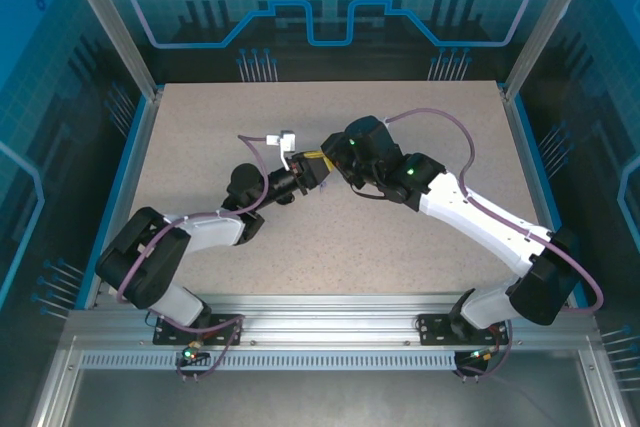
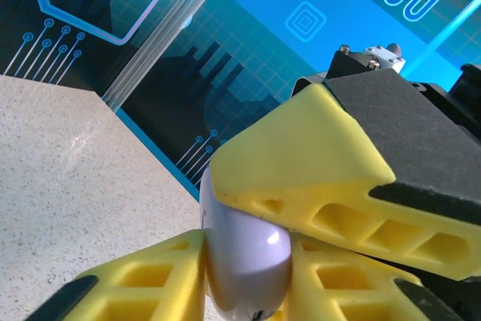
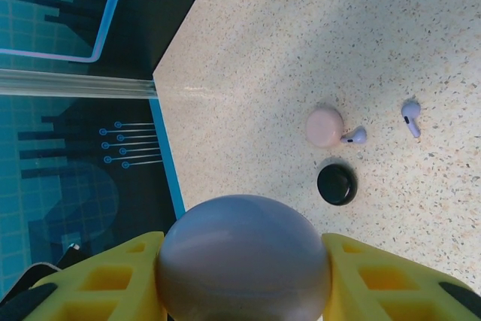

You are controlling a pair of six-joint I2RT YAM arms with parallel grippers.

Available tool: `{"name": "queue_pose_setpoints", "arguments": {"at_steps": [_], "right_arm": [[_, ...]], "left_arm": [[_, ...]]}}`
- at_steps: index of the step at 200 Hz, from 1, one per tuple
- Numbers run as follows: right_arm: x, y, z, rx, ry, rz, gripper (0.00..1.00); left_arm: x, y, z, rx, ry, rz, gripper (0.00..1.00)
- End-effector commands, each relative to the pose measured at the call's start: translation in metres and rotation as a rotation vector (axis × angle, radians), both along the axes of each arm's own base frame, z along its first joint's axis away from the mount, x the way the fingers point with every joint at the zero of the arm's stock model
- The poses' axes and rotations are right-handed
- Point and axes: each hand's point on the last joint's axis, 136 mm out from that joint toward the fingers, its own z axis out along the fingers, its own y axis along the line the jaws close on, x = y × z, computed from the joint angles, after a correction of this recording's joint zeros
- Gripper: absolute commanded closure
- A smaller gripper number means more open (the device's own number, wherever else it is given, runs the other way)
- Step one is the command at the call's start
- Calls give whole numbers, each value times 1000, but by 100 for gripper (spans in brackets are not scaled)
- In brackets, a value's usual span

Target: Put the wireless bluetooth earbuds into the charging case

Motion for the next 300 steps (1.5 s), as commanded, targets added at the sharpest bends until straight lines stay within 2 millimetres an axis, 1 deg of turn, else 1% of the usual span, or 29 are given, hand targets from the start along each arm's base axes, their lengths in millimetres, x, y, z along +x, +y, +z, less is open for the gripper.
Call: {"name": "queue_pose_setpoints", "arguments": {"at_steps": [1, 11, 22, 24, 31, 40, 49, 68, 82, 120, 133, 145, 161, 176, 189, 203, 235, 266, 300], "right_arm": [[-6, 8, 12, 44, -29, 20, 54], [-5, 9, 14, 48, -37, 24, 50], [-4, 8, 19, 47, -54, 22, 38], [-4, 8, 22, 47, -63, 24, 35], [-2, 6, 28, 40, -83, 23, 29], [-1, 1, 35, 23, -102, 20, 24], [0, -5, 44, 7, -128, 15, 21], [-1, -20, 57, -23, -161, 2, 19], [-2, -31, 62, -42, -180, 2, 18], [-9, -64, 57, -154, -217, 44, 18], [-10, -72, 54, -196, -241, 89, 18], [-9, -75, 51, -231, -275, 160, 18], [-10, -75, 50, -281, -337, 259, 17], [-12, -67, 53, -315, -416, 379, 17], [-18, -57, 55, -338, -484, 485, 17], [-22, -50, 53, -363, -519, 562, 17], [-27, -43, 42, -397, -552, 647, 17], [-29, -41, 30, -392, -550, 662, 17], [-29, -33, 24, -372, -549, 671, 18]], "left_arm": [[1, -2, 12, -32, -36, -6, 77], [1, -2, 13, -36, -36, -9, 81], [1, -2, 14, -41, -35, -10, 85], [1, -2, 13, -40, -34, -12, 86], [0, -2, 14, -41, -34, -15, 89], [-1, -2, 14, -42, -36, -16, 92], [-2, -2, 13, -40, -32, -17, 95], [-5, -1, 14, -33, -31, -23, 100], [-7, -1, 13, -25, -28, -27, 100], [-12, 4, 17, -4, -20, -49, 100], [-14, 6, 17, 14, -17, -64, 100], [-16, 8, 19, 31, -15, -73, 100], [-18, 11, 21, 58, -9, -81, 100], [-21, 11, 23, 90, -4, -103, 100], [-24, 9, 25, 122, 0, -126, 100], [-28, 8, 25, 152, 8, -145, 100], [-36, 7, 25, 181, 17, -181, 100], [-40, 5, 20, 201, 37, -209, 100], [-42, 4, 22, 193, 38, -223, 100]]}}
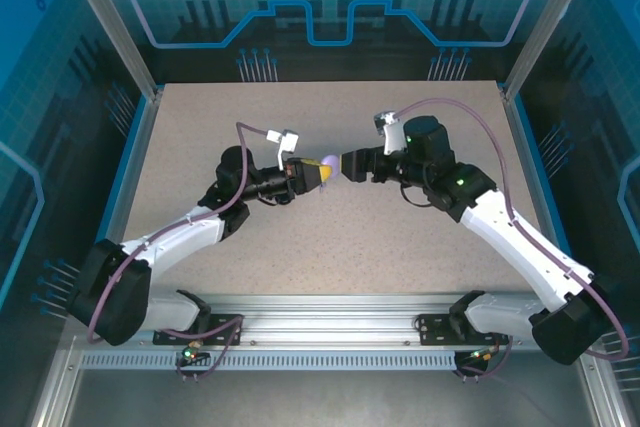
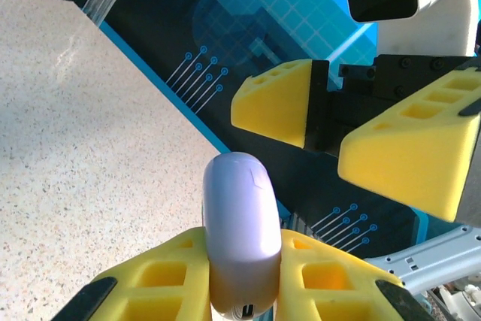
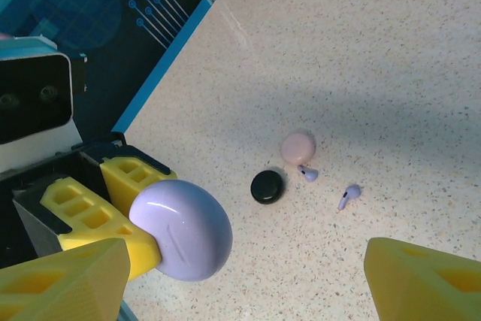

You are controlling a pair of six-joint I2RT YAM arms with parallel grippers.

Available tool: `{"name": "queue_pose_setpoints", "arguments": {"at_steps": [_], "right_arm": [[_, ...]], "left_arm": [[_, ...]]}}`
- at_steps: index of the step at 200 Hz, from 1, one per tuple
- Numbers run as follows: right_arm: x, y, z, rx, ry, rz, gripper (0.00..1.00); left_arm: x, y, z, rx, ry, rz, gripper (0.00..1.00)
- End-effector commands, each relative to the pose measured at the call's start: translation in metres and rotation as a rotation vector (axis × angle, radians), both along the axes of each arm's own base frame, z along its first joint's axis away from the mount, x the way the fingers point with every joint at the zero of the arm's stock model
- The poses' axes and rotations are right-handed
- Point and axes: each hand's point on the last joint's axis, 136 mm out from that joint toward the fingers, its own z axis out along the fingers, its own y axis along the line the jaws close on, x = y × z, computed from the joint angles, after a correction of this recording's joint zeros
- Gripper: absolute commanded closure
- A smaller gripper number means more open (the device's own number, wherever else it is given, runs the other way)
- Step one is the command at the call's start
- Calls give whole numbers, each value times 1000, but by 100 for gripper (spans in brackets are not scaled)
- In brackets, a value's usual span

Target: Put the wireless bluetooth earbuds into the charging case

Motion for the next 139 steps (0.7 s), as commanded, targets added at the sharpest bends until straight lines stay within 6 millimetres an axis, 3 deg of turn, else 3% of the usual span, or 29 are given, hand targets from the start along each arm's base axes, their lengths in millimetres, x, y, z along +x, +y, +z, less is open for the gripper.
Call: {"name": "queue_pose_setpoints", "arguments": {"at_steps": [1, 78, 139], "right_arm": [[1, 11, 3, 18, -35, 45, 18], [6, 28, -13, 2, -8, 65, 19], [14, 8, -36, -35, 26, -22, 25]], "left_arm": [[-6, -1, 19, -11, -58, -40, 100], [-5, -3, 21, -17, -56, -49, 100], [-9, -2, 27, -23, -69, -61, 100]]}}
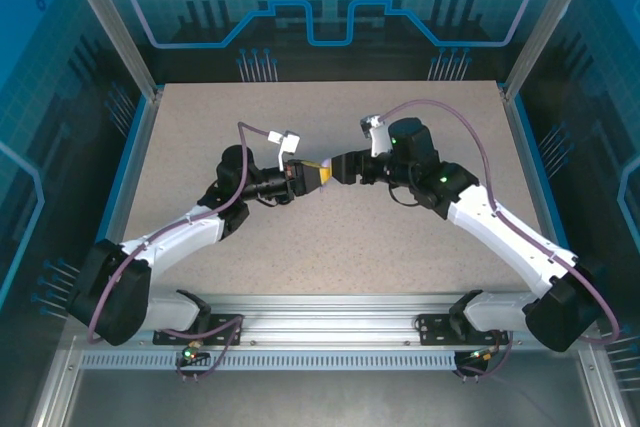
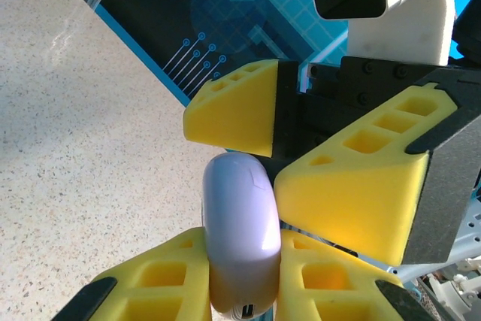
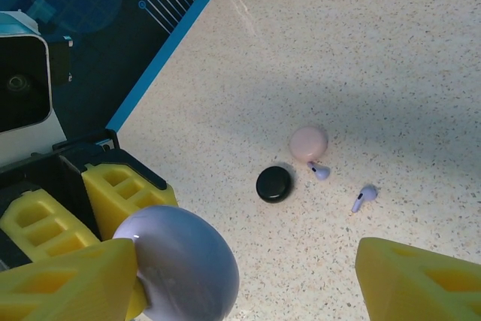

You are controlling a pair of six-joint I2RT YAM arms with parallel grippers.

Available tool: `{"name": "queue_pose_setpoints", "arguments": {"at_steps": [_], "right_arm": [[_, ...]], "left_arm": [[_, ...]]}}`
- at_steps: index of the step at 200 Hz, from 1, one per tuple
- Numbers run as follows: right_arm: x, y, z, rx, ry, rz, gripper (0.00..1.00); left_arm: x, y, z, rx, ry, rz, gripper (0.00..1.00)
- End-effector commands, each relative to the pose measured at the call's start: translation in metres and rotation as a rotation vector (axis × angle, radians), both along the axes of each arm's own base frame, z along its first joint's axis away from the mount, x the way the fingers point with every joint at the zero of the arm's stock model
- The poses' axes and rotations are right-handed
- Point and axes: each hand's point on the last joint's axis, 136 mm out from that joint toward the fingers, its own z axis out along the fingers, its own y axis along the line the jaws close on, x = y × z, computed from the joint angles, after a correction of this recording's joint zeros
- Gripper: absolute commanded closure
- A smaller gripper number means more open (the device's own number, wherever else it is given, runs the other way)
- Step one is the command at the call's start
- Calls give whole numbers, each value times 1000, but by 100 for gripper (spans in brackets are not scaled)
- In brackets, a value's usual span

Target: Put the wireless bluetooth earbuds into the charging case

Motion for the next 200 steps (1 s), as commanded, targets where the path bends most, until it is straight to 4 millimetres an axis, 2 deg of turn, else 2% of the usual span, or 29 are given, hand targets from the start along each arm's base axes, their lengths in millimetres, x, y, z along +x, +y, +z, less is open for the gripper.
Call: {"name": "queue_pose_setpoints", "arguments": {"at_steps": [1, 53, 109, 157, 200], "right_arm": [[5, -13, -16, -29, 14, -54, 25], [14, -41, -36, -60, 69, -163, 30], [-1, -55, -10, 19, 19, -154, 30], [-18, -42, 7, 81, -13, -13, 29], [-27, -25, 6, 116, 5, 121, 33]], "left_arm": [[-6, -1, 31, -35, -93, -36, 100], [-9, -1, 37, -40, -108, -41, 100], [-9, -1, 34, -33, -112, -50, 100], [-14, -1, 39, -44, -136, -95, 100], [-23, -4, 53, -102, -152, -184, 100]]}}
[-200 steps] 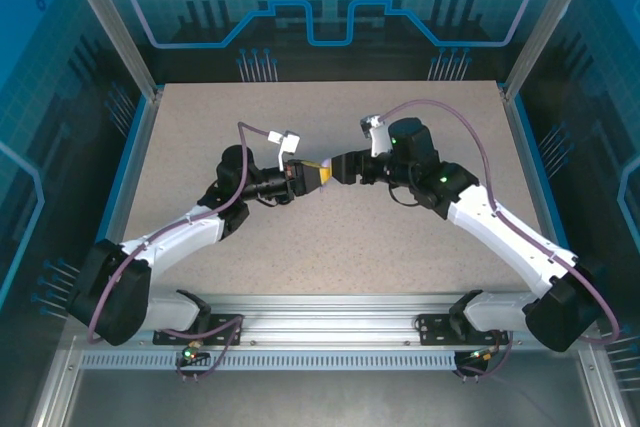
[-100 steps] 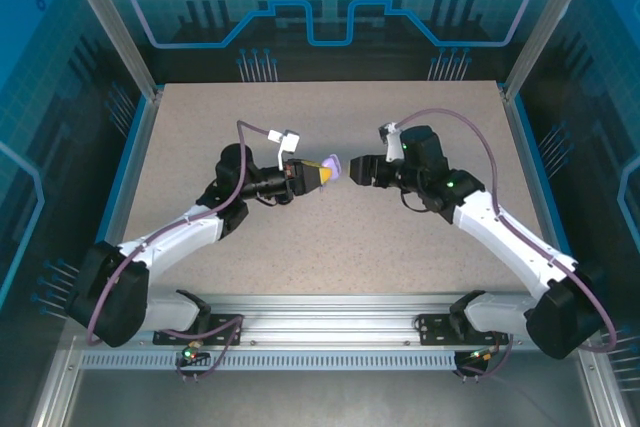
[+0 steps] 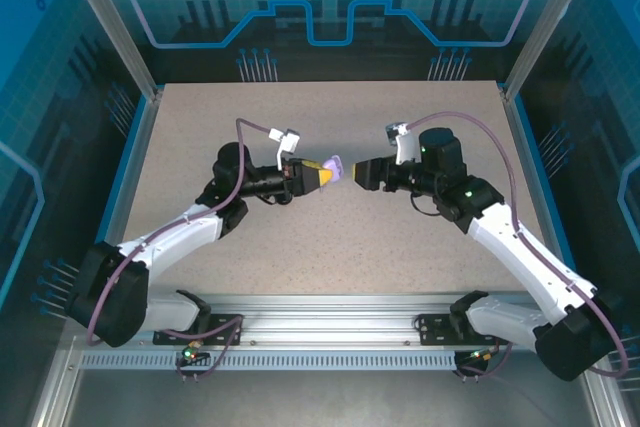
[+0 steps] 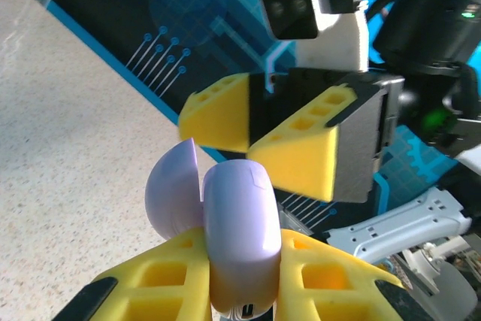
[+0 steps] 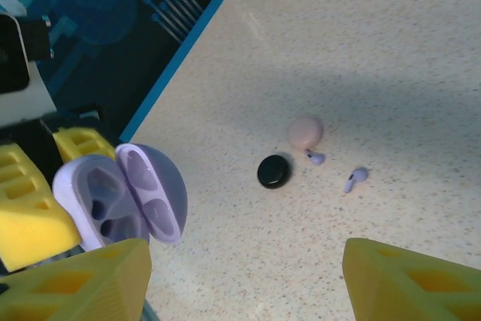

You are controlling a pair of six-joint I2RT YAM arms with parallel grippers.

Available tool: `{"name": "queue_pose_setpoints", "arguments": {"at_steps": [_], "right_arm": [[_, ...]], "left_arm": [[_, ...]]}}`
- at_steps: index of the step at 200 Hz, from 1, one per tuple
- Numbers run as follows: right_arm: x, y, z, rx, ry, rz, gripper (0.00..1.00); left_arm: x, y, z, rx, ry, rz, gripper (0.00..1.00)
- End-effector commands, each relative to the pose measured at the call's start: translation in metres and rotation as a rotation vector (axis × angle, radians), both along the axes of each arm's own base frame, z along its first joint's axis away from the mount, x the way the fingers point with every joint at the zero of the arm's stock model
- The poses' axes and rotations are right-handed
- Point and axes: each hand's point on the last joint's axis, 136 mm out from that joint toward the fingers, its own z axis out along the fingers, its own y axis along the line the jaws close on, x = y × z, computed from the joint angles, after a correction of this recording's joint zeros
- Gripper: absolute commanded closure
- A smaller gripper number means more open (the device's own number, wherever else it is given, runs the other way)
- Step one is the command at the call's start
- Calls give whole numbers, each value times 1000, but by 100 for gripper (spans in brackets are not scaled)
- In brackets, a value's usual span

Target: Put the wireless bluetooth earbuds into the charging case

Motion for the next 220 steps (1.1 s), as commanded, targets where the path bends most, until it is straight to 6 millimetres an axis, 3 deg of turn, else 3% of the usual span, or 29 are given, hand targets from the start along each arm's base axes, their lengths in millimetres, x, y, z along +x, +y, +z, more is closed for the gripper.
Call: {"name": "queue_pose_setpoints", "arguments": {"at_steps": [1, 118, 220], "right_arm": [[-7, 11, 4, 35, -12, 105, 33], [-10, 16, 20, 86, -40, 132, 44], [-3, 31, 13, 77, -13, 139, 52]], "left_arm": [[-8, -2, 31, -65, -90, -80, 100], [-5, -5, 30, -80, -64, -109, 100], [-6, -6, 31, -86, -55, -113, 100]]}}
